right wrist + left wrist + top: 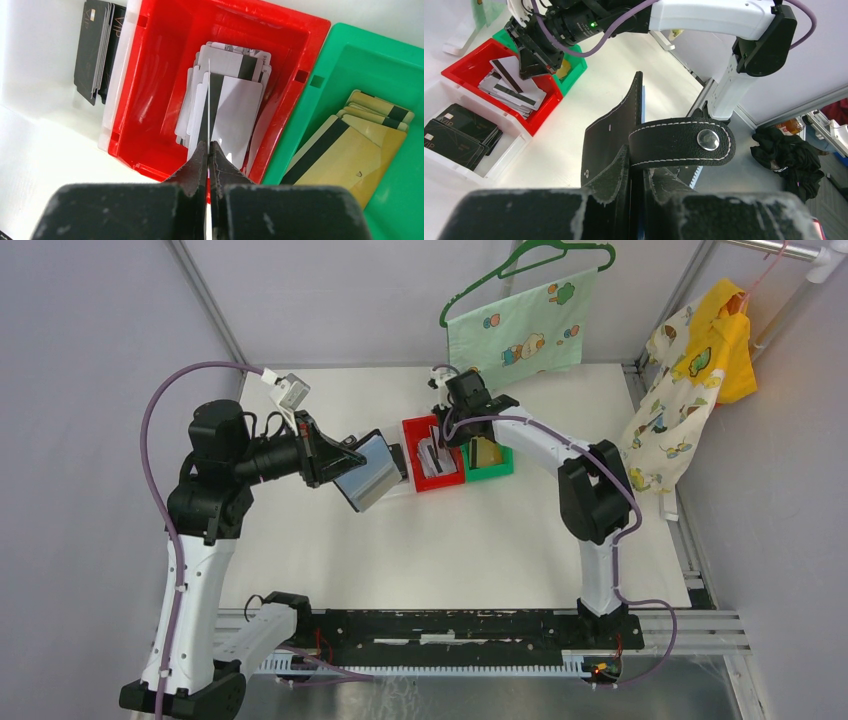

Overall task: Take the credit cards out of the card holder
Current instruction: Place the credit card in the storage box.

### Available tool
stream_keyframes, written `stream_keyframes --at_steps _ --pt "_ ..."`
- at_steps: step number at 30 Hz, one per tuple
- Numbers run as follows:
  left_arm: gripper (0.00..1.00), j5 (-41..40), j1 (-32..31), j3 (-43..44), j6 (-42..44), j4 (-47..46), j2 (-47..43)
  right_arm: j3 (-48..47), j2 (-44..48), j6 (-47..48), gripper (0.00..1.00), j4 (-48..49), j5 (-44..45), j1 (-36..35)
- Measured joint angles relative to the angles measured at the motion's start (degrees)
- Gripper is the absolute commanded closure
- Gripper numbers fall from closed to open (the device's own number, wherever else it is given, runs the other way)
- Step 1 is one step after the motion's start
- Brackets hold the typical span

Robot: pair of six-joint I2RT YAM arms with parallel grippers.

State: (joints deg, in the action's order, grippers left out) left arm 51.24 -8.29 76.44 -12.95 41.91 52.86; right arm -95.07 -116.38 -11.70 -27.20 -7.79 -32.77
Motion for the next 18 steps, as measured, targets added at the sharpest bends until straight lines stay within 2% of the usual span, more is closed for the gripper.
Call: stream_keyframes --at_steps 10,15,18 --pt "0.98 1.0 0.0 0.0 0.5 0.0 -0.4 -0.2 -1.4 0.7 0.98 -0.3 0.5 -0.4" --pt "0.98 1.7 0.1 0.0 0.6 0.0 -0.6 -0.9 -1.7 1.6 0.9 -0.4 1.9 -0.6" --pt "0.98 1.8 0.1 0.0 0.6 0.0 -0.6 -1.5 -1.8 2.0 0.79 -0.7 3.3 -0.8"
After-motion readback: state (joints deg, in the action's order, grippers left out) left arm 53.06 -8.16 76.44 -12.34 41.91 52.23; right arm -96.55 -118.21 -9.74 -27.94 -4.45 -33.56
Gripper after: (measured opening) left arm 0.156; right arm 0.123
